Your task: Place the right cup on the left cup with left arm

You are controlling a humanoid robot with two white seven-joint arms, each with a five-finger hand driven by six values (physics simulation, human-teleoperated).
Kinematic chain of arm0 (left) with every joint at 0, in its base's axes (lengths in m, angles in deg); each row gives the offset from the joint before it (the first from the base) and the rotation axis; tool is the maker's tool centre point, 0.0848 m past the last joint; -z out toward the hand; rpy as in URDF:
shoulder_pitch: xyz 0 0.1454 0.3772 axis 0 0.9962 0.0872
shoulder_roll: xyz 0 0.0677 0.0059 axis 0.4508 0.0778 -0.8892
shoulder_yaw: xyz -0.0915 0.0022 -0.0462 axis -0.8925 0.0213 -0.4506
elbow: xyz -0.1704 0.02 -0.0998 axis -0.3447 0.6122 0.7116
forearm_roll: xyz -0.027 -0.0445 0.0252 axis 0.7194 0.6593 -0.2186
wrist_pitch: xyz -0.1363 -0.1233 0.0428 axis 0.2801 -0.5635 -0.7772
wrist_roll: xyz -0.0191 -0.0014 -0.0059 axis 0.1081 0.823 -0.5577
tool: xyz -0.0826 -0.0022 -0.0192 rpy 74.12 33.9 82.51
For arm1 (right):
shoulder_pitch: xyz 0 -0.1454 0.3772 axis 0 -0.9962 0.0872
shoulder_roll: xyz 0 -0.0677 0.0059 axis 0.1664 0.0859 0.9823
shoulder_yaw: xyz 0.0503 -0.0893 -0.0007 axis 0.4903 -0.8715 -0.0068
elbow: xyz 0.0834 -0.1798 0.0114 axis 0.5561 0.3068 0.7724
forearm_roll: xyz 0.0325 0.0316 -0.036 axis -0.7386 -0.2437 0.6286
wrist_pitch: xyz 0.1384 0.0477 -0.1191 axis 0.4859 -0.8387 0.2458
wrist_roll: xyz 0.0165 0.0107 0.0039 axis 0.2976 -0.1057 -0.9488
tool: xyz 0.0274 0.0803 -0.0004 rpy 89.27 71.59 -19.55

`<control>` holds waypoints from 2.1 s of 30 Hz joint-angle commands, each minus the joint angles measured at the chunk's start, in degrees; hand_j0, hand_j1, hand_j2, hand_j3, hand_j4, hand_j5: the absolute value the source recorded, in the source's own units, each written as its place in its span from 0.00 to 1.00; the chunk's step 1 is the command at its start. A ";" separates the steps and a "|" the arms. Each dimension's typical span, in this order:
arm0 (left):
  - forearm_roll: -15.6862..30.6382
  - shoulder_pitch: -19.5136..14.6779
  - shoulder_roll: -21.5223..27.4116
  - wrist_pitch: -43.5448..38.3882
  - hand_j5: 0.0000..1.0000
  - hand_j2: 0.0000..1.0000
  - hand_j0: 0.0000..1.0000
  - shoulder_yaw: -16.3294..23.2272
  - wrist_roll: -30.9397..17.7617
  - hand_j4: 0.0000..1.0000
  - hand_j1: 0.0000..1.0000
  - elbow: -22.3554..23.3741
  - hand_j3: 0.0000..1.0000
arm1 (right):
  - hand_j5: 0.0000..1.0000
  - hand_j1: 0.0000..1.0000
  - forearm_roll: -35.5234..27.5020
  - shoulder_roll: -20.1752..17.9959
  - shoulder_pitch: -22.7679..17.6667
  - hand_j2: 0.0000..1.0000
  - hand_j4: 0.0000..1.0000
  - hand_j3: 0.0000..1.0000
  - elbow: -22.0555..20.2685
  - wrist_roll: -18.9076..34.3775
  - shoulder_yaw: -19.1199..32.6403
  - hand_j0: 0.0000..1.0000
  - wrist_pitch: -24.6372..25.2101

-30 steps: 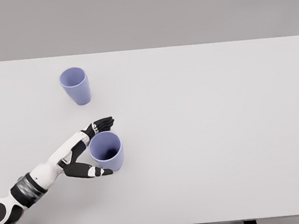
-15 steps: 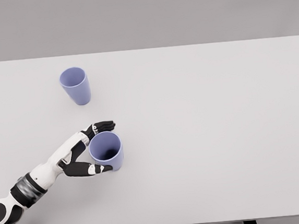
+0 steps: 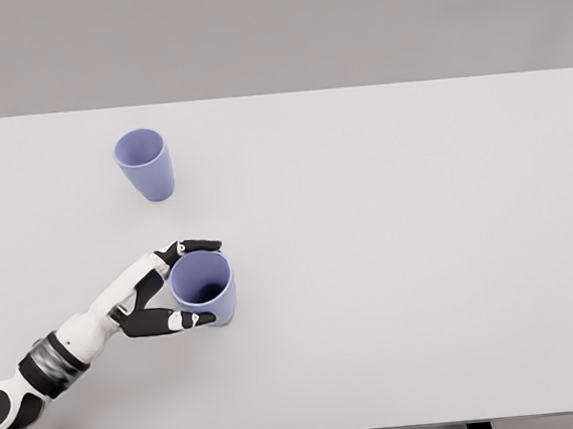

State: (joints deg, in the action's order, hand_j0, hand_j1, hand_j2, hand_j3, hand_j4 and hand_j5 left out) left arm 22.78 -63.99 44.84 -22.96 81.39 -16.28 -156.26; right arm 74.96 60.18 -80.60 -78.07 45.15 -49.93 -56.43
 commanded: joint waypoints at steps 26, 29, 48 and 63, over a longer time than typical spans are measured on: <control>4.30 -4.74 4.01 -0.18 0.73 0.73 0.73 -1.62 0.00 0.73 0.73 -1.88 0.73 | 1.00 1.00 0.00 0.00 0.00 1.00 1.00 1.00 0.00 0.01 0.00 1.00 -0.01; 5.79 -5.54 4.97 -0.53 0.73 0.73 0.73 -1.71 0.00 0.73 0.73 -1.88 0.73 | 1.00 1.00 0.00 0.00 0.00 1.00 1.00 1.00 0.00 0.01 0.00 1.00 -0.01; 8.87 -10.55 6.03 -3.25 0.70 0.70 0.70 -1.62 0.00 0.70 0.70 -1.35 0.70 | 1.00 1.00 0.00 0.00 0.00 1.00 1.00 1.00 0.00 0.01 0.00 1.00 -0.01; 12.30 -15.99 5.68 -6.68 0.70 0.70 0.70 -1.53 0.00 0.70 0.70 -1.00 0.70 | 1.00 1.00 0.00 0.00 0.00 1.00 1.00 1.00 0.00 0.01 0.00 1.00 -0.01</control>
State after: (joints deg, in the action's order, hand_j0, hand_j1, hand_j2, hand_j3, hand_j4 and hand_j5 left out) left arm 34.51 -80.16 50.66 -28.63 79.81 -16.28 -157.32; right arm 74.96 60.18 -80.60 -78.06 45.15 -49.93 -56.44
